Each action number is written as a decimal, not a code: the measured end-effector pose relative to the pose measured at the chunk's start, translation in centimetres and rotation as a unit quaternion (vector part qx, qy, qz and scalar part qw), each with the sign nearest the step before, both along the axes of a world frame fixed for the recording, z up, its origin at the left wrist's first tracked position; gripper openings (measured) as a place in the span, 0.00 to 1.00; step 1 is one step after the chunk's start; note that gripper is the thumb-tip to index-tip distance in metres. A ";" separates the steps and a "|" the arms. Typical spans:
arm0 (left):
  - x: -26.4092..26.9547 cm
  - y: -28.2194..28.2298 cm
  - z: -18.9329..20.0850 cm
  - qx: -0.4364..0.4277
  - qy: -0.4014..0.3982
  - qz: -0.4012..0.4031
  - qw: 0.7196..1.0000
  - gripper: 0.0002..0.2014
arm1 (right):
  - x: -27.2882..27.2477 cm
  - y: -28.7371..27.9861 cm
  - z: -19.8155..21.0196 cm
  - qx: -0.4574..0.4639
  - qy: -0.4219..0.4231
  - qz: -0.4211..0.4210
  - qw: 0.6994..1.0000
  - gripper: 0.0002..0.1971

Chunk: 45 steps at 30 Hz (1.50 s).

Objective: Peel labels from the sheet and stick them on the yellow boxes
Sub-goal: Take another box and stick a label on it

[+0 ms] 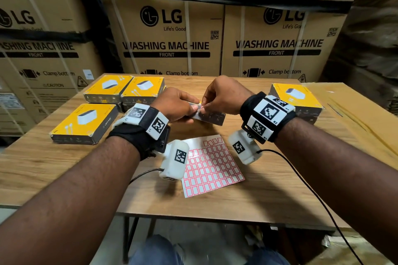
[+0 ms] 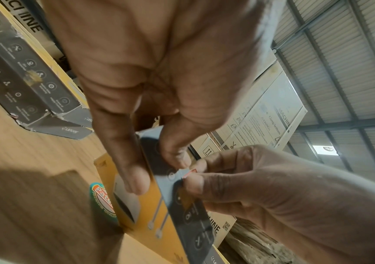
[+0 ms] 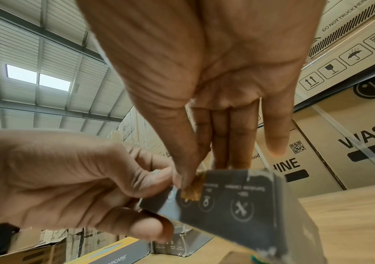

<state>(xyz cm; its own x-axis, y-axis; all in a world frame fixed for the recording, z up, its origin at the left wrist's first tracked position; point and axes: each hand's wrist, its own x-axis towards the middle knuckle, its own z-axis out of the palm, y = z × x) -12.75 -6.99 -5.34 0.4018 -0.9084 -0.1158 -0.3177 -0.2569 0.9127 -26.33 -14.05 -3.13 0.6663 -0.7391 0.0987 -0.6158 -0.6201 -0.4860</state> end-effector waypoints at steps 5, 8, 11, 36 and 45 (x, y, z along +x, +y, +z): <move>0.0 0.0 0.2 0.005 0.008 0.003 1.000 0.10 | 0.1 -0.2 -0.5 0.001 -0.030 -0.013 0.999 0.05; 0.1 0.0 0.2 0.007 0.009 0.001 1.000 0.10 | 0.0 -0.3 -0.5 0.001 -0.029 -0.012 1.000 0.05; 0.0 0.0 0.3 0.007 0.006 -0.001 1.000 0.10 | 0.1 -0.3 -0.3 -0.017 -0.015 -0.002 1.000 0.05; -0.2 -0.5 -0.1 -0.003 -0.021 0.019 1.000 0.08 | 0.5 -0.6 0.8 -0.061 0.061 0.011 0.996 0.06; 0.0 -0.6 -0.4 0.005 -0.029 0.015 0.999 0.08 | 0.7 -0.9 1.1 -0.047 0.062 0.005 0.997 0.04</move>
